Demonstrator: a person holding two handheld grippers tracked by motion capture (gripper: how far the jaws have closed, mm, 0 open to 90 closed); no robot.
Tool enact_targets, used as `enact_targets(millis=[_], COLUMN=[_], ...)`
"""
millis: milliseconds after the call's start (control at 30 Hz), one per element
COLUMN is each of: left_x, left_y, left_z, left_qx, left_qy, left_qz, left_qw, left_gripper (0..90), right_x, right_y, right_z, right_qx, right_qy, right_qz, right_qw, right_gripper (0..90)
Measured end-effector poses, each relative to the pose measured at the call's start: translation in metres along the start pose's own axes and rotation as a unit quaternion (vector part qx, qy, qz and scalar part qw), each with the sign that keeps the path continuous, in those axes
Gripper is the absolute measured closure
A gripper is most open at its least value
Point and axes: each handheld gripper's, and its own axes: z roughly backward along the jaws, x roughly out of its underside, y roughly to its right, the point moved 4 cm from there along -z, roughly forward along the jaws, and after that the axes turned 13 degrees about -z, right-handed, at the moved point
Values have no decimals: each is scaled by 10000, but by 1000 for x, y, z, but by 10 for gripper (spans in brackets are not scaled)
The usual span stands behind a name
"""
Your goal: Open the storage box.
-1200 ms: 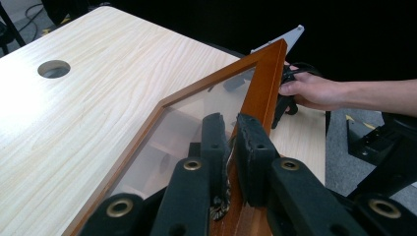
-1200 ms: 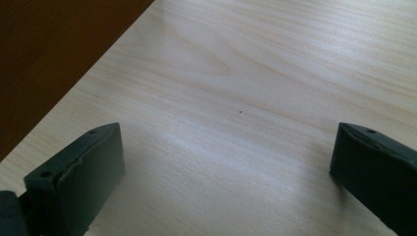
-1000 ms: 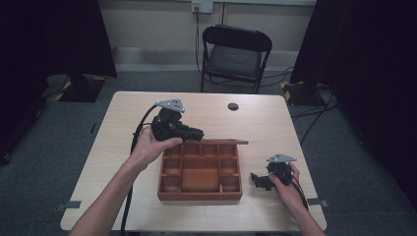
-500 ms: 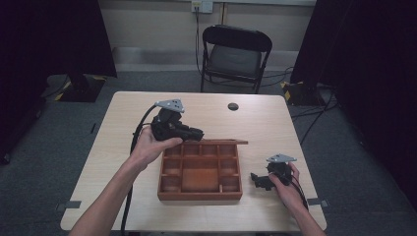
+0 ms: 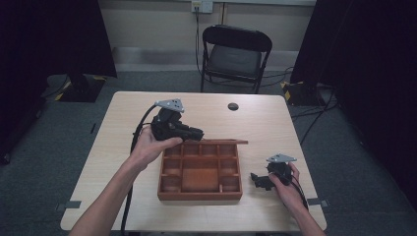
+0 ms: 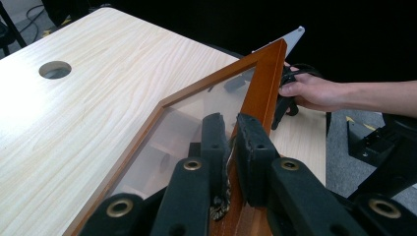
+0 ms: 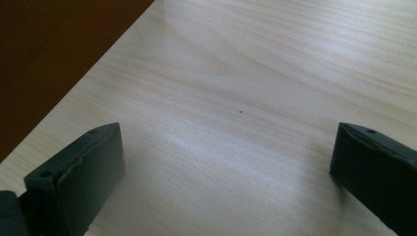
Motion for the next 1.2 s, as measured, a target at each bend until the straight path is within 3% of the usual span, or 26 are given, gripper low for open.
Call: enact_targets(millis=[1200], left_x=[0], left_y=[-1], left_z=[0], left_qx=[15], left_qy=[9], left_qz=[0], left_qw=[10000], left_gripper=[827], right_x=[0], right_y=[0], right_z=[0], right_qx=[0], right_qy=[0], right_qz=[0], right_qw=[10000], right_gripper=[0])
